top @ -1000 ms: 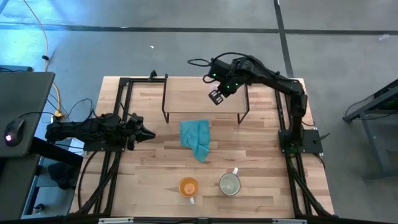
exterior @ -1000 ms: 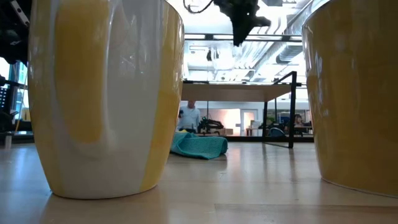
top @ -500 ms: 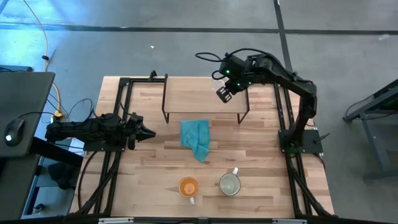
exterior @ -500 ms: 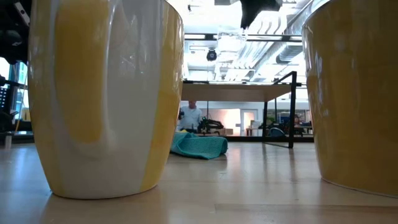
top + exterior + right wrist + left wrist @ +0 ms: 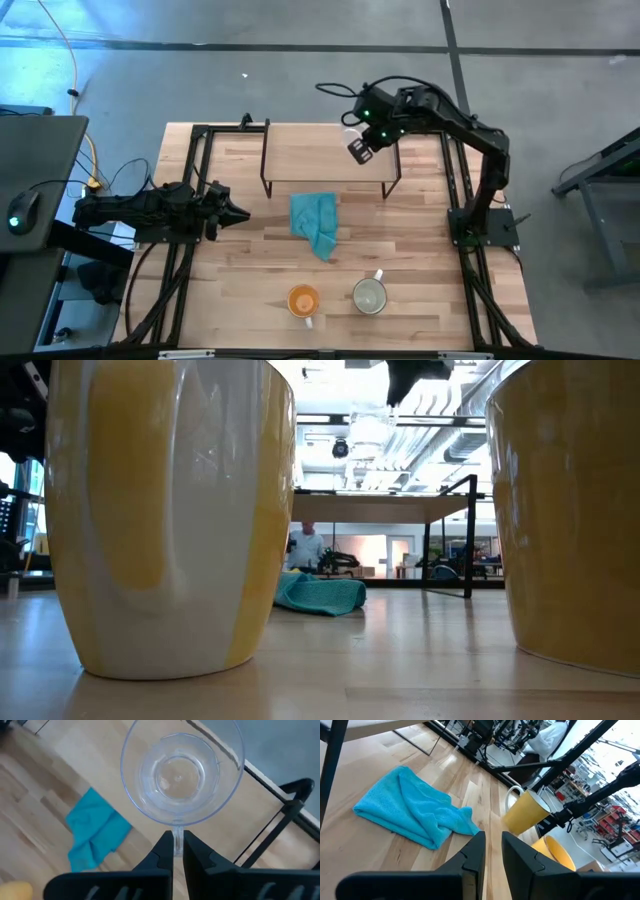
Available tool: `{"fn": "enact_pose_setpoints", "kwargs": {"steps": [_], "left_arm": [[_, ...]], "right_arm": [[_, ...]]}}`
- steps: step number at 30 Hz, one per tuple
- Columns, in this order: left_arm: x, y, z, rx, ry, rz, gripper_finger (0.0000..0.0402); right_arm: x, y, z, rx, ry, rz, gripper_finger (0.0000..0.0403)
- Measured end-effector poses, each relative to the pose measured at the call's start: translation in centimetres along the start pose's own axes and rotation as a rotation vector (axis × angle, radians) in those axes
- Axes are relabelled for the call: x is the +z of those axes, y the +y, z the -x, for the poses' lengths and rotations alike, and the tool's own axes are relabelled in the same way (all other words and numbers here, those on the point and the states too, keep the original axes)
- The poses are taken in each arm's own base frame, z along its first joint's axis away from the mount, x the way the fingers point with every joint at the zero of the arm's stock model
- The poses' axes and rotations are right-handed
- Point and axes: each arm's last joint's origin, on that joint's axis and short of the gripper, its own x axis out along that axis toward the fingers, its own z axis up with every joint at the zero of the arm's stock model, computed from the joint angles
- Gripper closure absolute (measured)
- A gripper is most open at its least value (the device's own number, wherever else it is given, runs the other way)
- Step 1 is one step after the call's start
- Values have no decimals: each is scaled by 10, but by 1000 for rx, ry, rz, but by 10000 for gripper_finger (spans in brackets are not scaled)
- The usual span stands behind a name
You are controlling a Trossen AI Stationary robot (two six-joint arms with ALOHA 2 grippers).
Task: Stack small to large cups/mugs on shelf
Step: Put the transparent mug on the shelf
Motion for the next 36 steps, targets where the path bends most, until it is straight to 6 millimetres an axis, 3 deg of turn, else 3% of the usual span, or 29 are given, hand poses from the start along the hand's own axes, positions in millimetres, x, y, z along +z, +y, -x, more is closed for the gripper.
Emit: {"fn": "enact_pose_setpoints", "kwargs": {"steps": [12,23,31,36], "left_arm": [[0,0,0,2,-3,1,348],[3,-2,0,-6,-41,1,348],[5,-2,0,-2,-68,-2,348],[5,-2,0,0,-68,-2,348]], "right_arm": [[-13,4,27,-63,-114,203,403],[-11,5,30,-55,-158,303,403],[-22,-5,65,23,-269,299,403],[-36,-16,80,68,-227,269,403]]}}
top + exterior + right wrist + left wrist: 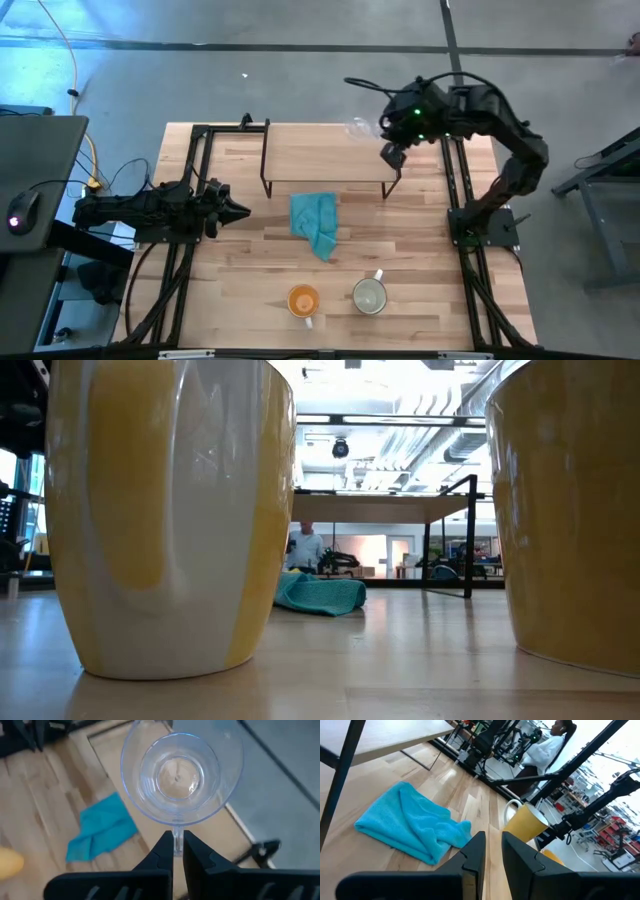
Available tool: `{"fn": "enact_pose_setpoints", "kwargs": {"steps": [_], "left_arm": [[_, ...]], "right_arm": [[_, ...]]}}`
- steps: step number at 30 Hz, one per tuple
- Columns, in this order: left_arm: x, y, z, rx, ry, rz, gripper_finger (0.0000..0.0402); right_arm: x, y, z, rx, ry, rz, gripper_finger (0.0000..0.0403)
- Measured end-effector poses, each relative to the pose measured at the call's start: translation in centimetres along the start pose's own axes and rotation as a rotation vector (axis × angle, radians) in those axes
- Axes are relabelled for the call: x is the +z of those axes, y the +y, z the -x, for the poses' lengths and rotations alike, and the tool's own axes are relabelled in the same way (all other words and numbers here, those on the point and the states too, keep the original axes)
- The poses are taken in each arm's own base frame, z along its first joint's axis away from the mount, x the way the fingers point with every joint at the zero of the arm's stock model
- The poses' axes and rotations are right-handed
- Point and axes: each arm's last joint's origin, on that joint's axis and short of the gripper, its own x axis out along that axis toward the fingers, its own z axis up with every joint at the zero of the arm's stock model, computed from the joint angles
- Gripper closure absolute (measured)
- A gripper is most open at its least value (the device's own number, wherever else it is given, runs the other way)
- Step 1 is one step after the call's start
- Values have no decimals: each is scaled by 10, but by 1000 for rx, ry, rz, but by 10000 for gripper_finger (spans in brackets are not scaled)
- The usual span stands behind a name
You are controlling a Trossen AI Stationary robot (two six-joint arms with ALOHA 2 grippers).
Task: Stack small to large cups/mugs on shelf
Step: Put the transparent mug on the shelf
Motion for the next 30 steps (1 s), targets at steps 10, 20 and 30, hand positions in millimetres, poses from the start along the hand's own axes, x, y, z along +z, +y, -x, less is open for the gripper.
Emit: {"fn": "enact_pose_setpoints", "kwargs": {"steps": [10,20,30], "left_arm": [[2,0,0,10,-26,0,348],[5,-3,0,-15,-61,-2,348],[5,-3,0,-10,-66,23,348]], "right_arm": [[-11,-4,17,28,-8,-42,403],[-53,-3,-30,22,193,-114,403],[-89,-20,-61,65,73,-220,403]]}}
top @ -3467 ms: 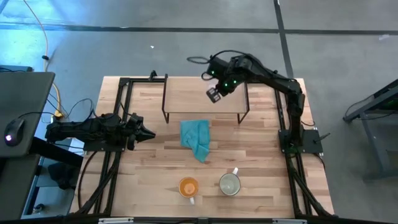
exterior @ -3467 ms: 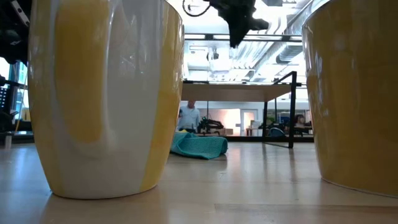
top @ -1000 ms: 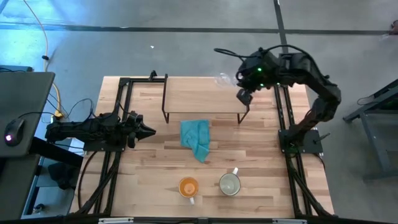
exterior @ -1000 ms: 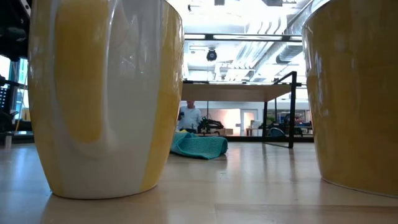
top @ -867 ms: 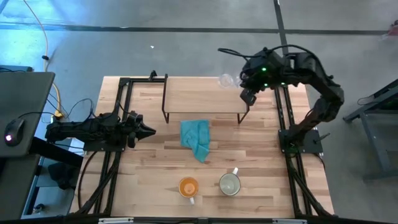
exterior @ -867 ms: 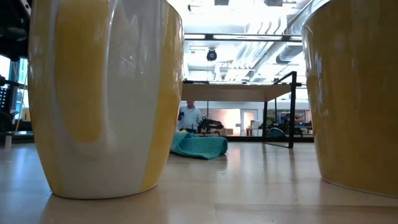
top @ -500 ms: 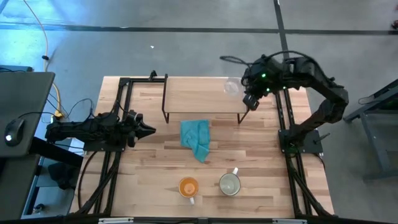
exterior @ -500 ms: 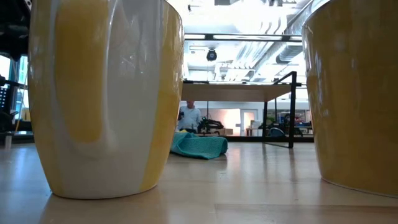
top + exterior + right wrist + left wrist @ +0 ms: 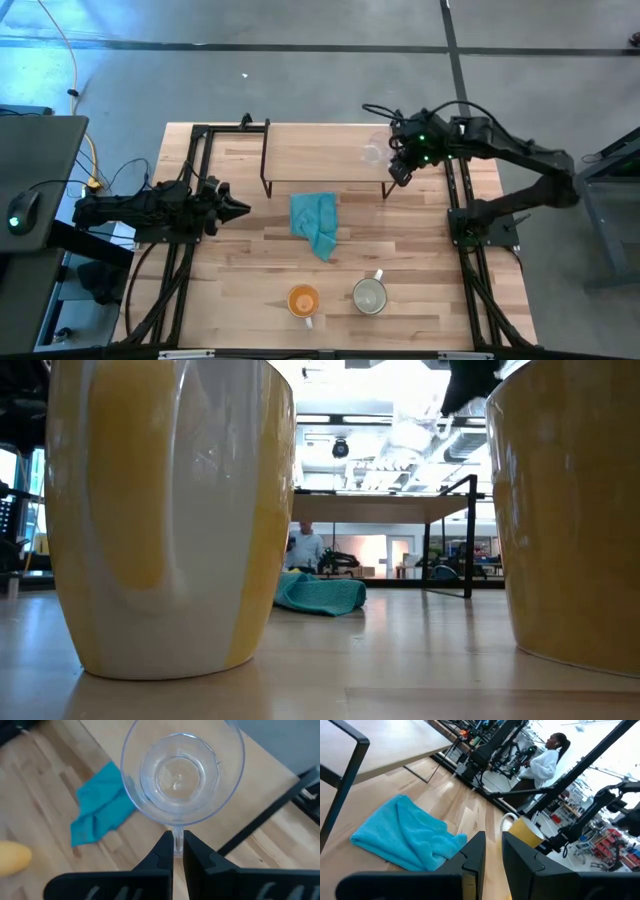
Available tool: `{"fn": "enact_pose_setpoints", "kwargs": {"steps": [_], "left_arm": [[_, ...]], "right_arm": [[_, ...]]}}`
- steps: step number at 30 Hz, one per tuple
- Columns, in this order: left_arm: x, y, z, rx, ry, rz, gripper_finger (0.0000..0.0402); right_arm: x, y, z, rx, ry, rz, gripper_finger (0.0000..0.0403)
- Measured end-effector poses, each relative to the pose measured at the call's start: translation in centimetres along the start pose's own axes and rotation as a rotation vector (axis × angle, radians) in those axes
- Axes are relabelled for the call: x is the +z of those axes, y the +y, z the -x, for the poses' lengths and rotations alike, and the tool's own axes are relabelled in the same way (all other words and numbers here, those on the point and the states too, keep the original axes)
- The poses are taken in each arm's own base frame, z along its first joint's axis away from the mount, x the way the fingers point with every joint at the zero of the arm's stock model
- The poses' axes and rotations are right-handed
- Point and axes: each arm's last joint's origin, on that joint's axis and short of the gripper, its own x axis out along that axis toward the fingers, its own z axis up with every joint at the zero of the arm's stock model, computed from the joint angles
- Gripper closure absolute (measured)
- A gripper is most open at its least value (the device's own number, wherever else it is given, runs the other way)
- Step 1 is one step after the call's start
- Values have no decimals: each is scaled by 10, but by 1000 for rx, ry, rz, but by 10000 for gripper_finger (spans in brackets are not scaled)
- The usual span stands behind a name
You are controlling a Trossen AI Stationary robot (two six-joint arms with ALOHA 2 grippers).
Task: Stack small to large cups/mugs on shelf
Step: Put the transparent mug on the shelf
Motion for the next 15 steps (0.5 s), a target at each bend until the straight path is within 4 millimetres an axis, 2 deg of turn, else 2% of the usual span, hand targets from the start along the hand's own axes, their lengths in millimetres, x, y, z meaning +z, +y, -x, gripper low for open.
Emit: {"fn": "enact_pose_setpoints", "kwargs": {"steps": [5,9,15], "left_arm": [[0,0,0,0,0,24,348],[1,0,0,12,-23,25,348],[5,-2,0,2,-66,20,348]], "right_arm": [[1,-11,-4,6,-18,-37,403],[13,-21,-8,-2,-22,-71,403],[28,-35,-25,-3,57,-123,403]]}}
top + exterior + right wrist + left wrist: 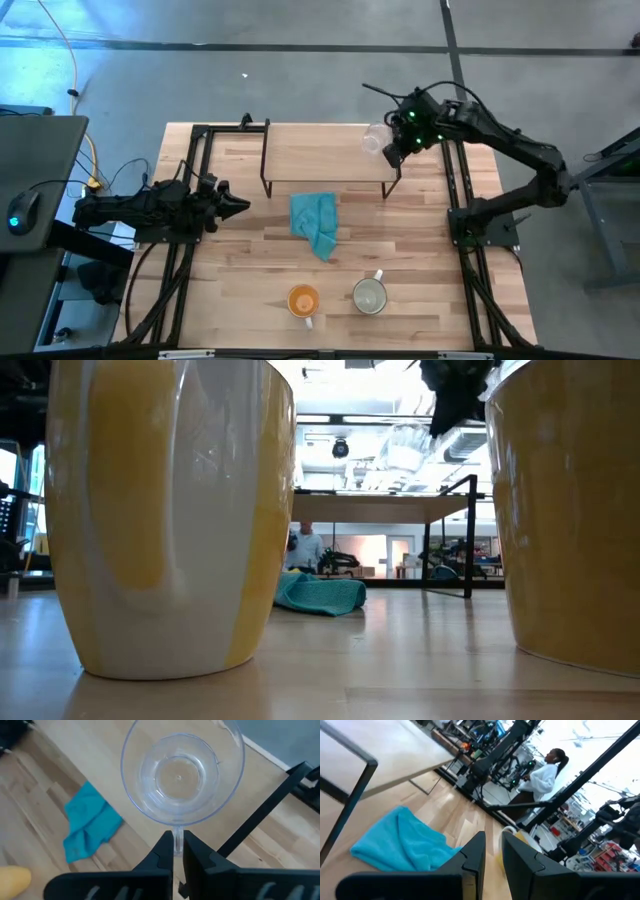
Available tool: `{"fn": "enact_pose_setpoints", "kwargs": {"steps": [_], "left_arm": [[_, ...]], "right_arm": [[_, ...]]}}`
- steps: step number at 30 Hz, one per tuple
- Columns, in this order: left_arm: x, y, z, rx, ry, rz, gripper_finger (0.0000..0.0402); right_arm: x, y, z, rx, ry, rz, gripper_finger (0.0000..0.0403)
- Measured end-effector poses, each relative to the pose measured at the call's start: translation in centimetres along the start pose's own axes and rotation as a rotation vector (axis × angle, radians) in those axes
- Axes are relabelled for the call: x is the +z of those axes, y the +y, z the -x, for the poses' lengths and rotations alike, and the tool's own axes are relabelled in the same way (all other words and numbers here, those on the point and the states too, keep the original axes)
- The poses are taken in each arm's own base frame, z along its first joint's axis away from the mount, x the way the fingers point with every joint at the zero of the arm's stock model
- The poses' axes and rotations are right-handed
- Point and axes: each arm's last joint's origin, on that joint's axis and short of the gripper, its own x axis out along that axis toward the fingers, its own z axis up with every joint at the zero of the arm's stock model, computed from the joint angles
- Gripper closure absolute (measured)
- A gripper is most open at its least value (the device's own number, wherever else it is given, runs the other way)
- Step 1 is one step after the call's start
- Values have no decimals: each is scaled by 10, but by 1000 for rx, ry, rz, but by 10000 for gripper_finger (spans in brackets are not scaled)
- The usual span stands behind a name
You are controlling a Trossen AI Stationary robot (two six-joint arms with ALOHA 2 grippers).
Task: Stack small to large cups/mugs on shelf
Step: Put the transparent mug on the shelf
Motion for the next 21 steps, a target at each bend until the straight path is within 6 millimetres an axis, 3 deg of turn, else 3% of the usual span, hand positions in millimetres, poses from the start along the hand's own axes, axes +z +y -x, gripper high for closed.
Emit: {"fn": "enact_pose_setpoints", "kwargs": {"steps": [10,21], "left_arm": [[-1,0,0,3,9,-19,348],[-1,1,0,6,17,-34,348]], "right_arm": [[18,0,-22,-19,102,-11,403],[15,-1,-31,-45,172,-25,403]]}}
